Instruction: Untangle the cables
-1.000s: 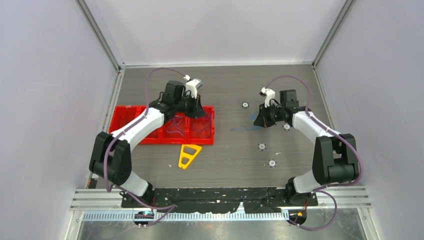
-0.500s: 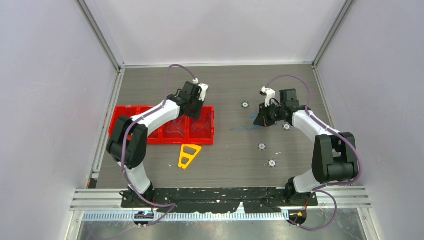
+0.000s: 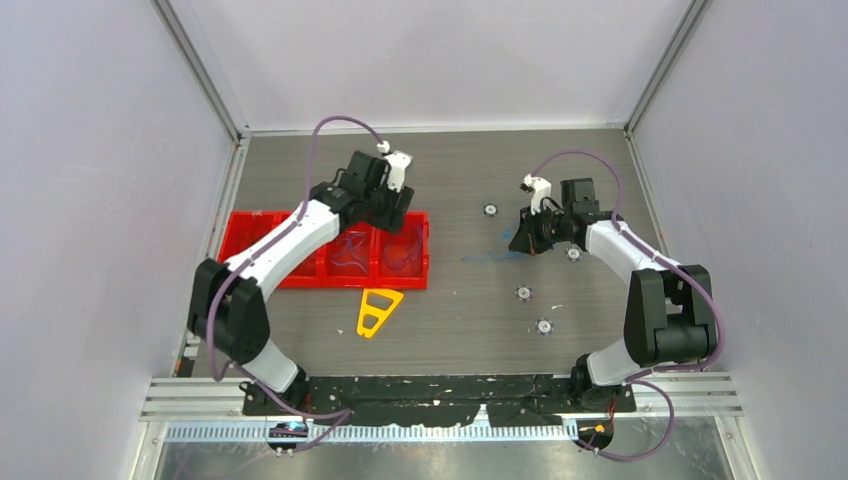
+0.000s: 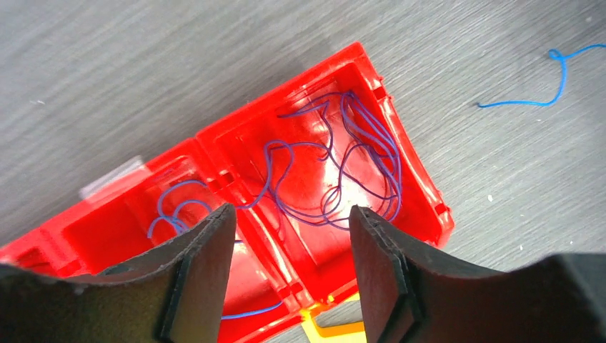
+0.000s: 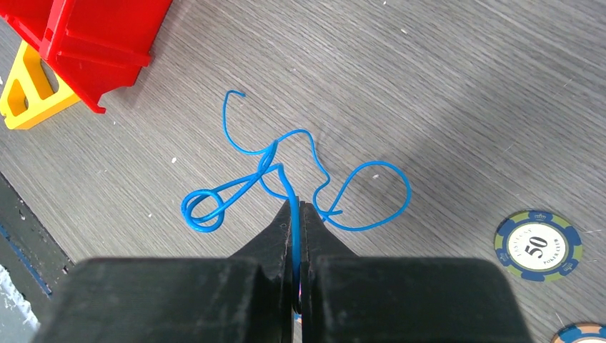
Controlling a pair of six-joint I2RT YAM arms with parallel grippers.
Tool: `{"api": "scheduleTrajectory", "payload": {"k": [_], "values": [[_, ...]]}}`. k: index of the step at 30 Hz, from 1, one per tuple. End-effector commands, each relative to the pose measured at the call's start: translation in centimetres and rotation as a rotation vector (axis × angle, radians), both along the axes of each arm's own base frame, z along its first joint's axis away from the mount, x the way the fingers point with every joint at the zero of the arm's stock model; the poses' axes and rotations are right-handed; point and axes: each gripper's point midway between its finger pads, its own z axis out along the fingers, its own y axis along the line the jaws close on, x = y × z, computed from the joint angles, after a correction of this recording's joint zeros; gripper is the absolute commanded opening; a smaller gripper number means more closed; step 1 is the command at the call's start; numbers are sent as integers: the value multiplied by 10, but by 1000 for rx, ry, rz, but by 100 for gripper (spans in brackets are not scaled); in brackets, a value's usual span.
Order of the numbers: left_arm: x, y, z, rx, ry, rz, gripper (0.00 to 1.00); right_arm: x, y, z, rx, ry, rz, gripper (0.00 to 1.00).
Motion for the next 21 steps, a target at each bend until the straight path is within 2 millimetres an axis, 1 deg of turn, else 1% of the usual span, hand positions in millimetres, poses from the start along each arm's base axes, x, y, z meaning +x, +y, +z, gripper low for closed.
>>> {"api": "scheduleTrajectory", "payload": {"k": [1,2,3,5,7,8,10,12,14,16,18,19,21], "values": [[-2,13,41,-18,-64,-55,59,9,2,23,19,-76,21,5],[-2,16,42,-20,-50,-71,58,10,2,25,19,-80,22,5],[-4,15,44,-30,-42,-108,58,9,2,26,22,-80,24,5],[-9,3,54,-81,-60,-188,61,8,5,32,37,-85,35,5],[-14,-14,68,-157,-101,-276,66,6,10,46,68,-103,51,5],[-18,-26,77,-206,-121,-331,69,5,15,56,98,-119,72,5],[-24,-46,92,-273,-157,-437,73,2,23,83,157,-172,106,5],[-32,-67,105,-331,-182,-537,75,0,30,112,210,-236,123,5],[-39,-88,124,-403,-236,-630,76,-7,35,147,254,-320,146,5],[-48,-110,144,-471,-302,-723,77,-12,38,167,279,-371,163,5],[-56,-127,159,-522,-327,-788,78,-17,40,181,288,-408,176,5],[-59,-136,169,-542,-336,-807,78,-18,41,187,289,-421,180,5],[-66,-150,181,-588,-319,-834,78,-22,43,196,297,-446,198,5]]}}
